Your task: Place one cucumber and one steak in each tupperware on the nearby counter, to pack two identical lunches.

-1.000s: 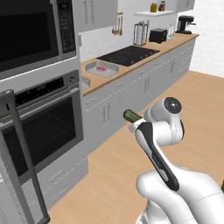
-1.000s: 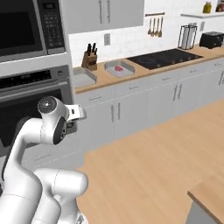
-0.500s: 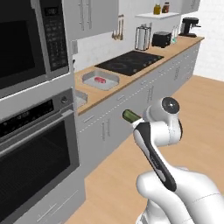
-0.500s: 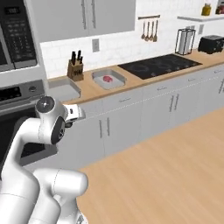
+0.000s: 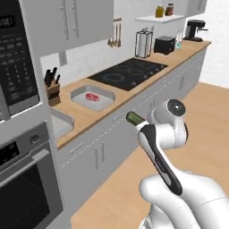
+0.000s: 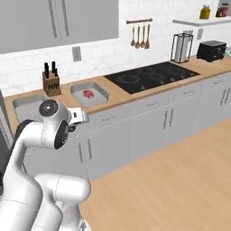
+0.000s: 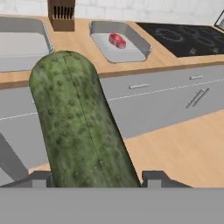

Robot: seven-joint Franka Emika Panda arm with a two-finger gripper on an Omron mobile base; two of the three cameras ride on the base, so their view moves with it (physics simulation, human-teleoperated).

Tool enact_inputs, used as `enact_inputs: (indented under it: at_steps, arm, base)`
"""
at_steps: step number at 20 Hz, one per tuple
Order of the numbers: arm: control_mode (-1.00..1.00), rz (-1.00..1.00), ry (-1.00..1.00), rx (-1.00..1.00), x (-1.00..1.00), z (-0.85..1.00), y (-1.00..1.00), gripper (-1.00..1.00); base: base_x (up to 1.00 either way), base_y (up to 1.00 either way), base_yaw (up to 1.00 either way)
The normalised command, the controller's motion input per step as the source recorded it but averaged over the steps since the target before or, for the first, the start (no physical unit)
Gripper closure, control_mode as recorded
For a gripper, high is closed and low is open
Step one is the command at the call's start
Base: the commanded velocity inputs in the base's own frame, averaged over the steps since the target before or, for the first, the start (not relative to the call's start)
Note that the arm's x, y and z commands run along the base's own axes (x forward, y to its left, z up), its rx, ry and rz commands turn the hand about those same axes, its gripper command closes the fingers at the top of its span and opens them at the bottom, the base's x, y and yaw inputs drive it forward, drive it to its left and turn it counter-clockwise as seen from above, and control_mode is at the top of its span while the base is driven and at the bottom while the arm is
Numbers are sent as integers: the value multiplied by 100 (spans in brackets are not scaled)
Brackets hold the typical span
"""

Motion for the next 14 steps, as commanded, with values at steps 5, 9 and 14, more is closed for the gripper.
enact_inputs:
  at_steps: [5, 9, 14]
  arm:
    - [100, 0, 0, 0, 0, 0, 0, 100]
    - [100, 0, 0, 0, 0, 0, 0, 100]
    - [100, 0, 0, 0, 0, 0, 0, 100]
  base:
    - [100, -2, 23]
    - [99, -22, 51]
    - [50, 2, 74]
